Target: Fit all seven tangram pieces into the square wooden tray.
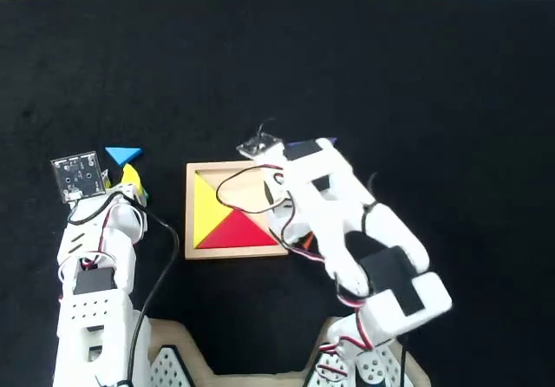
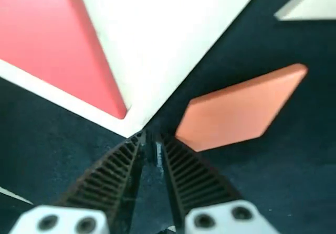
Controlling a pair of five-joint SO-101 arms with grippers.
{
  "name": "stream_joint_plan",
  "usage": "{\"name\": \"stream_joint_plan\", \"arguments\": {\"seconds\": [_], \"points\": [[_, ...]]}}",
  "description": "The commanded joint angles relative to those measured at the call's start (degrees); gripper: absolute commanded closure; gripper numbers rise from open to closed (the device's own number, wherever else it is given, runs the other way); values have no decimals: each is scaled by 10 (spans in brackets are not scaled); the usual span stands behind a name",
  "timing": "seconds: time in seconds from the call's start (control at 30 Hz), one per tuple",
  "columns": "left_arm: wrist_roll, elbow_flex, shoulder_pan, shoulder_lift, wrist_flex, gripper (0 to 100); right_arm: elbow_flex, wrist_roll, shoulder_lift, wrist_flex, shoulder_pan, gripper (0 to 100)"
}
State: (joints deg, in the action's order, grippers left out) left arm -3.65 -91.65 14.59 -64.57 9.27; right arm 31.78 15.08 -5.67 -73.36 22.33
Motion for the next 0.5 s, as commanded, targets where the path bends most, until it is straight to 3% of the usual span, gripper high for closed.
{"name": "stream_joint_plan", "arguments": {"seconds": [0.0,0.33,0.47], "points": [[5,11,-5,-8,-14,877,-3,2,-7,7,-6,988],[5,11,-7,-8,-14,877,-61,42,-7,4,-150,988],[5,11,-7,-8,-14,877,-80,41,1,-25,-137,988]]}}
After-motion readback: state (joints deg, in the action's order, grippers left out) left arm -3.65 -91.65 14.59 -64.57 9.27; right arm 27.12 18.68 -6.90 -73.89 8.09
